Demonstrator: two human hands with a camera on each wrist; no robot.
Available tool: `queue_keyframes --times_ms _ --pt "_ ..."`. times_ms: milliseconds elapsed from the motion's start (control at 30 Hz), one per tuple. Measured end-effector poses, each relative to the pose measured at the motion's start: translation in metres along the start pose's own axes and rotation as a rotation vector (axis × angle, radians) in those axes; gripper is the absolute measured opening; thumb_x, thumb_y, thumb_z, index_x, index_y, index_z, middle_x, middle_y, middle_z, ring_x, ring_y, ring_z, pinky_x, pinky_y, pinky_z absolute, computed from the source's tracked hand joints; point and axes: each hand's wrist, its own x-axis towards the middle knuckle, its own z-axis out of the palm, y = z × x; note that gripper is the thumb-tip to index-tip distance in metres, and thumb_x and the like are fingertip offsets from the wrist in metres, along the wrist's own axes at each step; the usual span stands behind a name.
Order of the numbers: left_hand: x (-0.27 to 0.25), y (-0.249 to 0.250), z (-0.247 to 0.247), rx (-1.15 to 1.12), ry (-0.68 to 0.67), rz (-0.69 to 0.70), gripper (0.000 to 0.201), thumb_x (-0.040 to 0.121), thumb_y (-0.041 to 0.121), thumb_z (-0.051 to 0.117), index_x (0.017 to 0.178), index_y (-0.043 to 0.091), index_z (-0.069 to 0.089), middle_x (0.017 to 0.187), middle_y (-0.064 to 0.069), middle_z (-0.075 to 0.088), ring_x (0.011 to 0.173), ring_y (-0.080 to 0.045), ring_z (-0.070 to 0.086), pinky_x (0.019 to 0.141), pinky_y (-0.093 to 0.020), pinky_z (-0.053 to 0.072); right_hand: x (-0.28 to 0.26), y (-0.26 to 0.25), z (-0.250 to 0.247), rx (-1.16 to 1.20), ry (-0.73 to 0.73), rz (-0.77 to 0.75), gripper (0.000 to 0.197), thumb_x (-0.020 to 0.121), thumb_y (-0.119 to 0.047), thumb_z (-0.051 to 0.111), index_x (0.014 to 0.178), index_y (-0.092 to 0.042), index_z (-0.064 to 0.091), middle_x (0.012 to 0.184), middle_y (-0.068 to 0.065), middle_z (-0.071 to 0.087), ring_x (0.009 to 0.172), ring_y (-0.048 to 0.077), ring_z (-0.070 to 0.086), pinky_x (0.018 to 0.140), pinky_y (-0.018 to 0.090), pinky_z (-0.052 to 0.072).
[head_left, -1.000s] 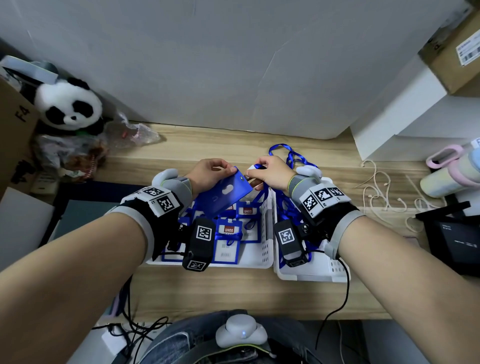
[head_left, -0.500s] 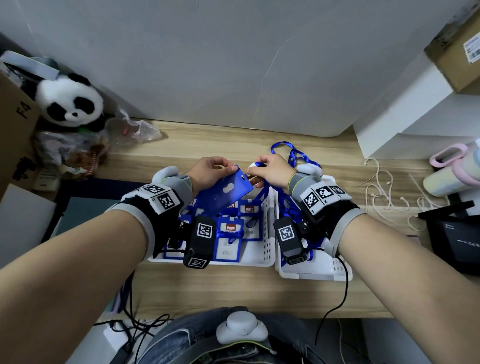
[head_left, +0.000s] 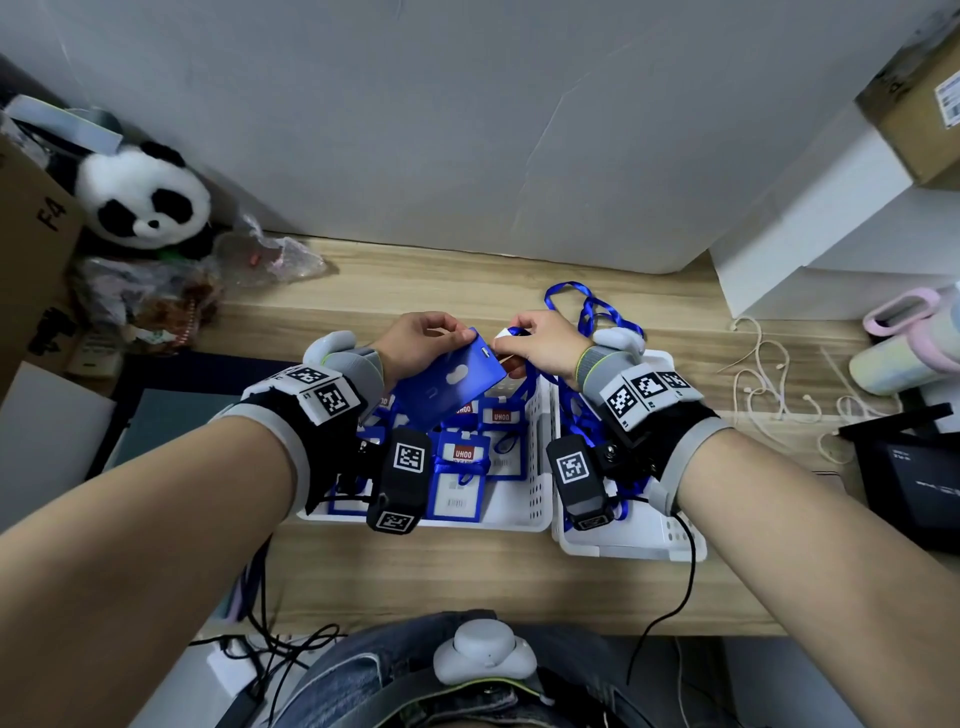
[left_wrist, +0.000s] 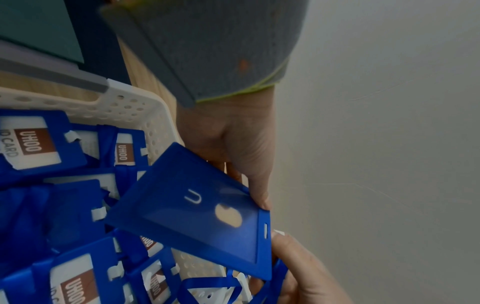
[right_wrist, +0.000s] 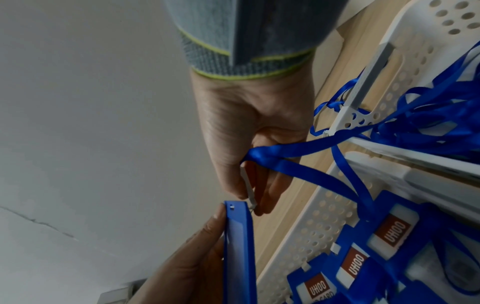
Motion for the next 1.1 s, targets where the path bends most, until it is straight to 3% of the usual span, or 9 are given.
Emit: queue_keyframes --times_ms 267,400,500,600,733,800,933,1033,1100 --pt "0.000 -0.004 -0.002 0.036 0.033 -0.017 0.013 0.087 0.034 0.063 0.080 0.023 0.059 0.085 -0.001 0.064 0.072 -0.016 0.059 0.064 -0.027 0.050 0.003 -0.002 0.004 0.081 -0.028 -0.005 0.010 0.089 -0.008 0.060 0.081 -0.008 0.054 0.074 0.007 0.064 0.055 0.009 0.062 0.057 0.021 0.054" --pt "0.000 -0.004 0.000 0.054 0.067 0.011 0.016 0.089 0.030 0.062 0.076 0.022 0.057 0.078 0.000 0.062 0.065 -0.011 0.055 0.057 -0.021 0.046 0.003 0.003 0.006 0.118 -0.059 0.001 0.018 0.083 -0.023 0.070 0.089 -0.010 0.059 0.081 0.008 0.067 0.072 0.016 0.065 0.068 0.025 0.056" --pt "0.000 -0.004 0.000 0.084 0.075 0.007 0.015 0.089 0.030 0.062 0.076 0.022 0.058 0.077 0.002 0.062 0.065 -0.011 0.056 0.056 -0.020 0.045 0.002 0.005 0.009 -0.008 -0.068 -0.019 0.024 0.075 -0.023 0.077 0.091 -0.010 0.064 0.082 0.004 0.066 0.073 0.012 0.063 0.064 0.021 0.051" --pt "0.001 -0.005 -0.001 0.079 0.072 -0.007 0.016 0.089 0.030 0.062 0.076 0.022 0.058 0.080 0.000 0.062 0.068 -0.013 0.057 0.058 -0.022 0.047 0.004 0.004 0.011 -0.056 -0.029 -0.030 0.024 0.085 -0.012 0.066 0.104 0.002 0.064 0.079 0.002 0.065 0.070 0.011 0.062 0.060 0.018 0.050" --pt "0.000 -0.007 -0.003 0.079 0.085 0.018 0.016 0.089 0.031 0.061 0.076 0.022 0.056 0.077 0.002 0.060 0.063 -0.007 0.052 0.044 -0.012 0.042 0.006 0.005 0.012 -0.094 0.032 -0.054 0.021 0.090 -0.010 0.058 0.106 0.003 0.064 0.085 0.007 0.062 0.067 0.009 0.058 0.057 0.015 0.049" --pt "0.000 -0.008 -0.002 0.087 0.066 0.031 0.017 0.089 0.030 0.062 0.076 0.022 0.056 0.075 0.003 0.059 0.063 -0.006 0.051 0.043 -0.009 0.040 0.007 0.006 0.012 -0.126 0.055 -0.061 0.020 0.091 -0.011 0.057 0.105 0.002 0.064 0.086 0.008 0.061 0.068 0.010 0.055 0.060 0.017 0.048" --pt "0.001 -0.012 -0.002 0.043 -0.006 0.010 0.015 0.089 0.029 0.062 0.078 0.020 0.055 0.079 0.001 0.060 0.071 -0.012 0.054 0.061 -0.022 0.046 0.009 0.007 0.011 -0.194 0.065 -0.072 0.015 0.090 -0.011 0.057 0.100 -0.003 0.065 0.085 0.006 0.061 0.078 0.018 0.056 0.067 0.029 0.049" --pt "-0.001 -0.014 -0.002 0.015 -0.051 -0.014 0.013 0.089 0.025 0.061 0.079 0.019 0.055 0.078 0.001 0.060 0.066 -0.010 0.054 0.054 -0.018 0.047 0.011 0.010 0.009 -0.209 0.108 -0.076 0.009 0.089 -0.013 0.057 0.092 -0.014 0.066 0.091 0.011 0.065 0.085 0.028 0.061 0.082 0.043 0.052" --pt "-0.003 -0.016 -0.003 0.000 -0.110 -0.050 0.011 0.089 0.023 0.062 0.081 0.019 0.056 0.081 -0.001 0.062 0.065 -0.009 0.057 0.048 -0.013 0.047 0.012 0.011 0.008 -0.193 0.136 -0.069 0.008 0.089 -0.013 0.057 0.089 -0.017 0.064 0.094 0.011 0.066 0.093 0.031 0.063 0.087 0.044 0.052"
